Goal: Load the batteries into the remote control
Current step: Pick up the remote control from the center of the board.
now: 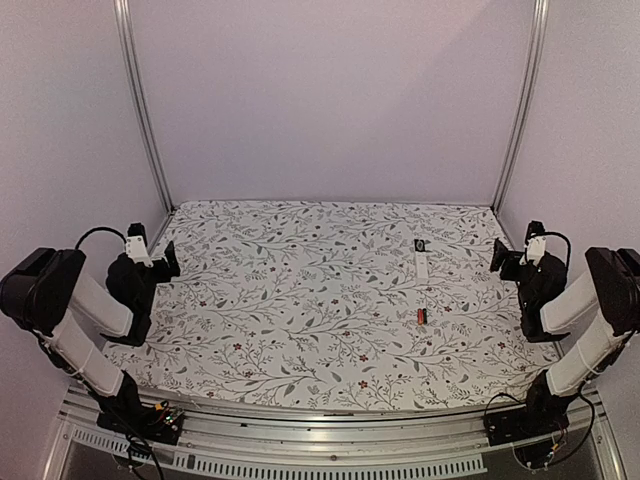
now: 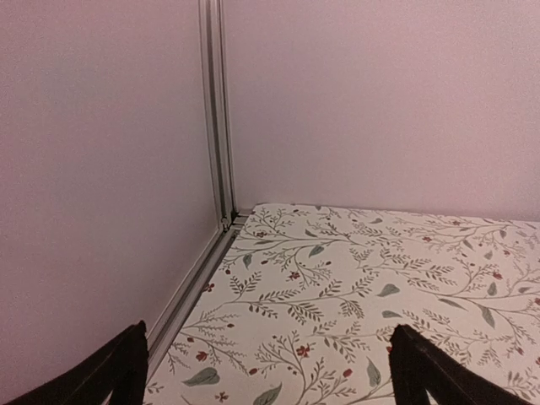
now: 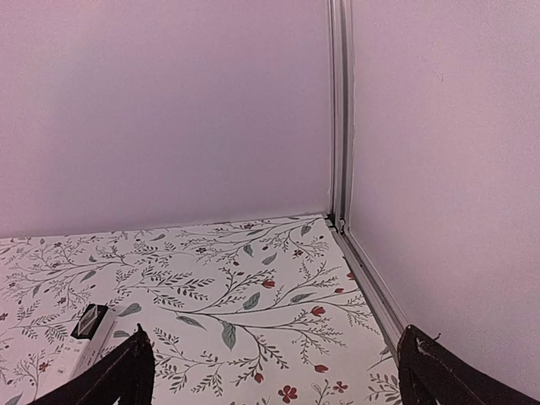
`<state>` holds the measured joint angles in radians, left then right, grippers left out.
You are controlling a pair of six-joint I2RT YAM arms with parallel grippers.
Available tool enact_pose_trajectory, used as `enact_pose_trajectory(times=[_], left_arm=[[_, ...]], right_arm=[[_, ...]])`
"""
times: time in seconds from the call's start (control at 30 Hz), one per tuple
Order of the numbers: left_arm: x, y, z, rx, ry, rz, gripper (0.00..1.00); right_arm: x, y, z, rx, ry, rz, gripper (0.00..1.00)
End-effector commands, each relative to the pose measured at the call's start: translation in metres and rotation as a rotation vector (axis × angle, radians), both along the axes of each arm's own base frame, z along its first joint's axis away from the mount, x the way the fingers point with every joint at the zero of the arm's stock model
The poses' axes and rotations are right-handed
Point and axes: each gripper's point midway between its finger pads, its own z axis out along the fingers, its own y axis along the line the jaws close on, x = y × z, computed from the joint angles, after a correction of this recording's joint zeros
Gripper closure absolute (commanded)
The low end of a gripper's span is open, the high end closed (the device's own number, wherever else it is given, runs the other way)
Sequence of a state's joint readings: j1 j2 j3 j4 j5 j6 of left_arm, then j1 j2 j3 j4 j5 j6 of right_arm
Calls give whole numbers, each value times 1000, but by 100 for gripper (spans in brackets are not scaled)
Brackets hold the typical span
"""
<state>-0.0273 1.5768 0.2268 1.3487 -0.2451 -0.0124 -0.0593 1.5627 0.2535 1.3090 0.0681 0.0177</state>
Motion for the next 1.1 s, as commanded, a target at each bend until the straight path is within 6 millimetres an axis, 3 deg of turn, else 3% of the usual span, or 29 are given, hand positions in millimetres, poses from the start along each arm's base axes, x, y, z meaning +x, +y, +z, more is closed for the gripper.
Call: enact_pose_trajectory(times=[0.0,0.13,0.27,0.3,0.4,0.5,0.6,0.63,0.8,0.9,0.97,1.07], left_arm=[[0,2,3,-5,-10,-5,0],[0,2,3,-6,-9,-6,0],[1,2,2,-7,-8,-10,0],[3,1,3,-11,-6,-28,0],[2,1,7,-17,-13,-61,0],[-4,20,24,-56,-21,67,0],[-16,32,60,-93,-104,153,0],[-17,25,78,-124,-150,127,0],[23,-30,167,-148,-142,-75,3],[36,-73,209,-135,-128,-265,3],[35,-93,226,-136,-131,-374,3],[30,-110,224,-115,-117,-465,3]], right_arm=[[-1,1,-2,-6,9,6,1],[-1,-4,4,2,37,-23,1],[-7,-9,36,94,37,-56,1],[-7,1,42,179,33,-4,1],[-14,57,79,231,-24,330,1],[-13,100,96,298,22,581,4],[9,126,87,361,155,578,10],[18,133,83,340,201,533,11],[65,164,31,145,522,294,12],[79,176,-17,97,722,225,12],[87,178,-33,84,776,190,12],[91,180,-58,57,843,153,12]])
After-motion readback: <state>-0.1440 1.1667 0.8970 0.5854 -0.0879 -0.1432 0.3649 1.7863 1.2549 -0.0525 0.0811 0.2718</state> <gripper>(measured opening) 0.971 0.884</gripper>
